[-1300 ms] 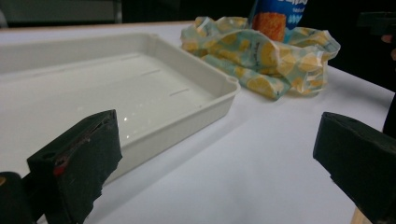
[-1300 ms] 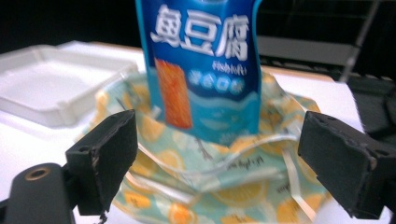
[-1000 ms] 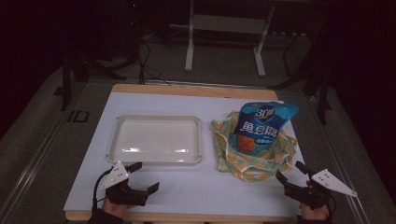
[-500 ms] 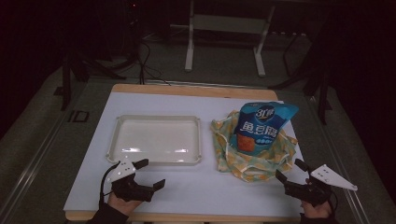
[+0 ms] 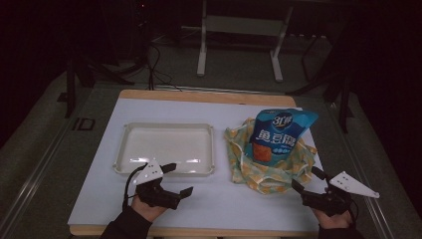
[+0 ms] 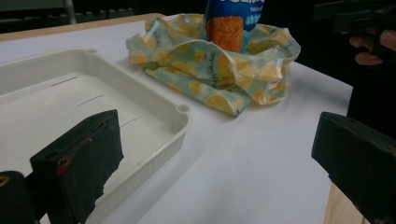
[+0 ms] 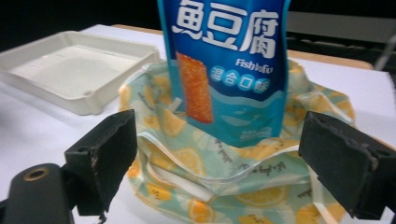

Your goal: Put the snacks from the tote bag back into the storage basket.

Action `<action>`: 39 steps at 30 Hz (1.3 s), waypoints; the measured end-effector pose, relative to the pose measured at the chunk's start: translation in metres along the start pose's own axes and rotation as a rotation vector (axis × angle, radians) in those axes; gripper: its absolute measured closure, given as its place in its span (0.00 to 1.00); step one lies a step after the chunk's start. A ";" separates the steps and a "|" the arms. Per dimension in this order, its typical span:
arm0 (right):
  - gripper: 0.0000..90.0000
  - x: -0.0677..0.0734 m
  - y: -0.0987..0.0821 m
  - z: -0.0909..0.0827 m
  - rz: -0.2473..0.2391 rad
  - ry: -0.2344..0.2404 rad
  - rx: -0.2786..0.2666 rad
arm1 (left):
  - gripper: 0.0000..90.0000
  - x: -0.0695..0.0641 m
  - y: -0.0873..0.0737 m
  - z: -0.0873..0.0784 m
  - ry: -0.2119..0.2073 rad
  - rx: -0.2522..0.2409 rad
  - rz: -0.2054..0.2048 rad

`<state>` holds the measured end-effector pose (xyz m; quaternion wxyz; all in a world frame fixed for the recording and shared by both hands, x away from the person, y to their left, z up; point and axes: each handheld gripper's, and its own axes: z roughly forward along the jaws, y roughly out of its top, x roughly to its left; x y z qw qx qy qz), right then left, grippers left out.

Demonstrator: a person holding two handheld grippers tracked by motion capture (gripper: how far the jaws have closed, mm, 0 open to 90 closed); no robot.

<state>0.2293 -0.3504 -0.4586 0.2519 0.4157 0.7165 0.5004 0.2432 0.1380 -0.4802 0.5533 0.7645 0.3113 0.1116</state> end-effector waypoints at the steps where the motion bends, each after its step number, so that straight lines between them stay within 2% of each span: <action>1: 0.13 -0.001 0.000 -0.001 -0.001 -0.008 -0.007 | 0.03 0.000 0.002 0.002 -0.008 -0.006 0.004; 6: 0.13 -0.005 0.003 -0.002 -0.002 0.005 -0.023 | 0.03 0.001 0.008 0.012 -0.026 -0.018 0.002; 7: 0.13 -0.006 0.004 -0.002 -0.005 0.003 -0.026 | 0.03 0.001 0.010 0.015 -0.042 -0.013 -0.005; 8: 0.13 -0.006 0.005 -0.002 -0.006 0.007 -0.027 | 0.03 0.001 0.010 0.016 -0.037 -0.008 -0.005; 18: 0.15 -0.009 0.013 0.003 -0.021 0.016 -0.028 | 0.03 -0.001 0.020 0.040 -0.094 0.030 -0.005; 29: 0.14 -0.012 0.023 0.012 -0.034 0.015 -0.030 | 0.03 -0.008 0.041 0.067 -0.116 0.034 0.042; 39: 0.14 -0.016 0.030 0.021 -0.034 0.024 -0.028 | 0.03 -0.008 0.059 0.090 -0.150 0.030 0.051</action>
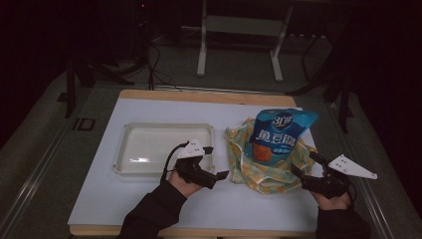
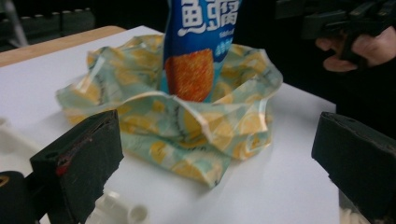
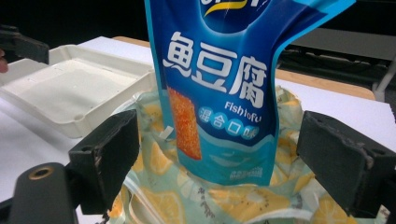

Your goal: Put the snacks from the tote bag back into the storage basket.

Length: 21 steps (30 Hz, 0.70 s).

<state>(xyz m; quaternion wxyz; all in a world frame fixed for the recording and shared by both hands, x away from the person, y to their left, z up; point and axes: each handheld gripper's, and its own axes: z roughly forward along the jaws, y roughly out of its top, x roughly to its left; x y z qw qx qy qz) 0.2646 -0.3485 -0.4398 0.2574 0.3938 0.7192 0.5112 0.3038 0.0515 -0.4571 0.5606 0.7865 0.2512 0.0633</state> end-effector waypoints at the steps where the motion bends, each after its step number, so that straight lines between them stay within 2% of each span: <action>1: 0.14 -0.001 0.001 0.001 0.001 0.004 0.003 | 0.03 0.000 0.002 0.002 0.002 -0.001 0.002; 4: 0.15 -0.003 0.003 0.004 0.001 0.009 0.004 | 0.03 0.000 0.006 0.007 -0.003 0.006 0.008; 5: 0.15 -0.004 0.003 0.005 -0.001 0.009 0.003 | 0.03 -0.001 0.010 0.012 -0.005 0.013 0.025; 9: 0.15 -0.006 0.005 0.008 0.002 0.015 0.010 | 0.03 -0.003 0.017 0.022 0.004 0.024 0.046; 13: 0.16 -0.007 0.008 0.012 -0.001 0.020 0.010 | 0.04 -0.003 0.025 0.030 0.002 0.013 0.047; 19: 0.17 -0.005 0.016 0.018 -0.019 0.023 0.011 | 0.07 -0.001 0.039 0.048 0.014 0.022 0.050; 21: 0.18 -0.006 0.019 0.021 -0.024 0.023 0.010 | 0.07 0.001 0.045 0.055 0.011 0.019 0.039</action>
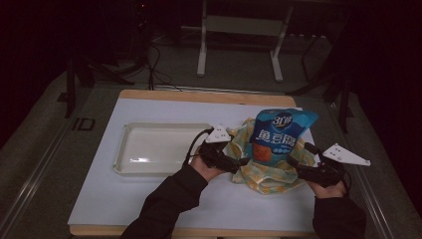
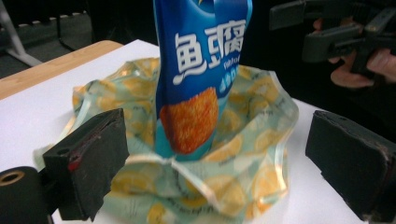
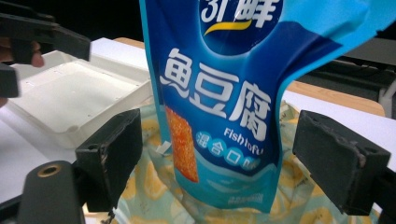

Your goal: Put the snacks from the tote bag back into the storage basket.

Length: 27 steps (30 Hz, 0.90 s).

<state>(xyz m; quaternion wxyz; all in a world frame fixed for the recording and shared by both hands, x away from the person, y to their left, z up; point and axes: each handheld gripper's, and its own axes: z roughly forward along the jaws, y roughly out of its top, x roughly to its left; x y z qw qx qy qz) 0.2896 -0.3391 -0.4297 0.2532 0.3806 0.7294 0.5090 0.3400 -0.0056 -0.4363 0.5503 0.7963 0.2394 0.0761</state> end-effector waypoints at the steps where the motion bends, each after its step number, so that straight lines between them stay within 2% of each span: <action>1: 0.19 0.000 0.001 0.001 0.000 -0.003 -0.001 | 0.10 0.001 0.002 0.002 0.004 -0.002 -0.003; 4: 0.19 -0.002 0.004 0.005 -0.006 -0.011 -0.003 | 0.15 0.004 0.009 0.011 0.020 -0.009 -0.009; 14: 0.21 -0.011 0.010 0.016 0.006 -0.047 0.011 | 0.17 0.011 0.024 0.034 0.047 -0.011 -0.008; 15: 0.21 -0.012 0.011 0.018 0.007 -0.049 0.013 | 0.18 0.012 0.026 0.040 0.063 -0.005 -0.006; 17: 0.21 -0.013 0.011 0.019 0.007 -0.051 0.017 | 0.18 0.012 0.027 0.042 0.063 -0.001 -0.007; 18: 0.24 -0.015 0.012 0.021 0.010 -0.055 0.018 | 0.20 0.011 0.028 0.046 0.081 0.005 0.008; 20: 0.24 -0.015 0.012 0.023 0.006 -0.062 0.021 | 0.22 0.012 0.028 0.048 0.081 0.004 0.004; 23: 0.27 -0.018 0.012 0.026 0.015 -0.046 0.030 | 0.25 0.016 0.029 0.052 0.085 0.003 -0.005; 27: 0.30 -0.018 0.013 0.031 0.023 -0.049 0.037 | 0.32 0.019 0.030 0.057 0.113 0.014 -0.010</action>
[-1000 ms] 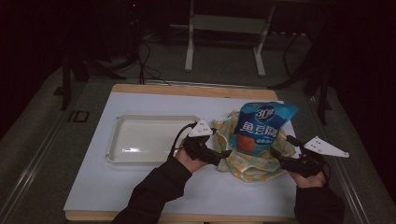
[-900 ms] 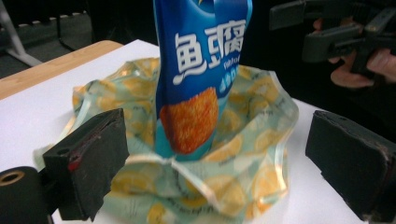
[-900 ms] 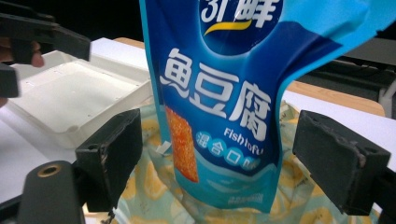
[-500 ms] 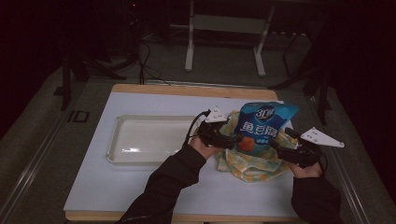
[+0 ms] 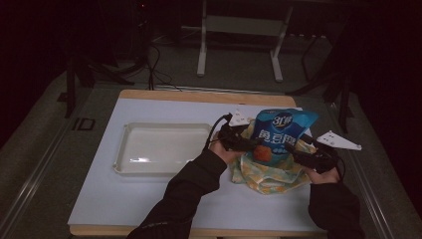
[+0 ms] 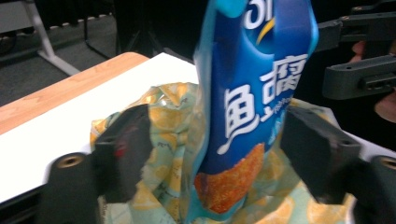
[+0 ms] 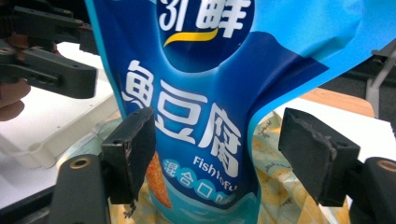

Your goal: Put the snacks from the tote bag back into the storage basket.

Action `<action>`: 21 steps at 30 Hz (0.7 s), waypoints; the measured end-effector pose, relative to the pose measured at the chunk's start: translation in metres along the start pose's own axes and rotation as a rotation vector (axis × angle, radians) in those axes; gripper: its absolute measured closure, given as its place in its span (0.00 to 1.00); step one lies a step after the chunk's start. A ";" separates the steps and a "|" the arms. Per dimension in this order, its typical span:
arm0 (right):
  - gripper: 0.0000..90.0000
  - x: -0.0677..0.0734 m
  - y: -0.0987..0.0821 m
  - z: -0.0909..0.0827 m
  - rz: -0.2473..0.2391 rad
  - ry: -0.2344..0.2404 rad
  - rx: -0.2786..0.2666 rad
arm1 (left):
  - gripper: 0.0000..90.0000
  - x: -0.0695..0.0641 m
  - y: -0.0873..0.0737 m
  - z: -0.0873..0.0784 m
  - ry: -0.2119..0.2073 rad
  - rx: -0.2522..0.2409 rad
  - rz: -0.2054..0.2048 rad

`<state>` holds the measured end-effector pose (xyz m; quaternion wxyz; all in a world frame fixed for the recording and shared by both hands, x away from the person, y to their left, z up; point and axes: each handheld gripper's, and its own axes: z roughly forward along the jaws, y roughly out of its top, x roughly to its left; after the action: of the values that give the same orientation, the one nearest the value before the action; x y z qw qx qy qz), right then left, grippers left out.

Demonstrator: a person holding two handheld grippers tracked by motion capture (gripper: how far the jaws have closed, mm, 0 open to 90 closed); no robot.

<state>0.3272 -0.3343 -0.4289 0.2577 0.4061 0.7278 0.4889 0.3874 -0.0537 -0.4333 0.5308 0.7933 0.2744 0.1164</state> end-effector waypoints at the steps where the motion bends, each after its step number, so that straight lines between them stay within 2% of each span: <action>1: 0.32 0.000 0.000 0.001 0.012 0.000 0.006 | 0.33 0.000 0.000 0.002 0.001 0.007 -0.005; 2: 0.32 0.000 0.000 0.001 0.012 0.000 0.006 | 0.35 0.000 0.000 0.002 0.001 0.007 -0.005; 3: 0.36 0.000 0.000 0.003 0.023 0.000 0.011 | 0.35 0.001 0.000 0.003 0.005 0.009 -0.005; 4: 0.40 0.000 0.000 0.005 0.026 -0.005 0.017 | 0.40 0.001 -0.001 0.005 0.013 0.017 0.000; 6: 0.43 0.000 0.000 0.006 0.023 -0.002 0.017 | 0.41 0.001 -0.001 0.006 0.013 0.013 -0.007; 7: 0.48 0.002 0.000 0.007 0.008 -0.007 0.025 | 0.46 0.001 -0.002 0.008 0.018 0.017 -0.015; 8: 0.51 0.002 0.000 0.008 0.002 -0.004 0.030 | 0.47 0.001 -0.003 0.009 0.019 0.019 -0.016; 12: 0.59 0.002 0.000 0.011 0.003 0.002 0.039 | 0.55 0.002 -0.004 0.012 0.015 0.027 -0.019; 15: 0.68 -0.001 -0.001 0.011 0.020 0.007 0.030 | 0.63 0.002 -0.004 0.015 0.003 0.017 -0.028; 16: 0.68 -0.001 -0.001 0.011 0.020 0.007 0.030 | 0.65 0.002 -0.004 0.015 0.003 0.017 -0.028; 17: 0.73 -0.003 0.000 0.011 0.022 0.006 0.036 | 0.66 0.001 -0.003 0.015 0.001 0.005 -0.021; 21: 0.79 -0.005 0.001 0.011 0.017 0.000 0.045 | 0.75 0.000 0.000 0.017 -0.014 0.001 -0.003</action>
<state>0.3386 -0.3324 -0.4320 0.2443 0.4179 0.7350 0.4748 0.3951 -0.0669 -0.4398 0.5323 0.7941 0.2719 0.1098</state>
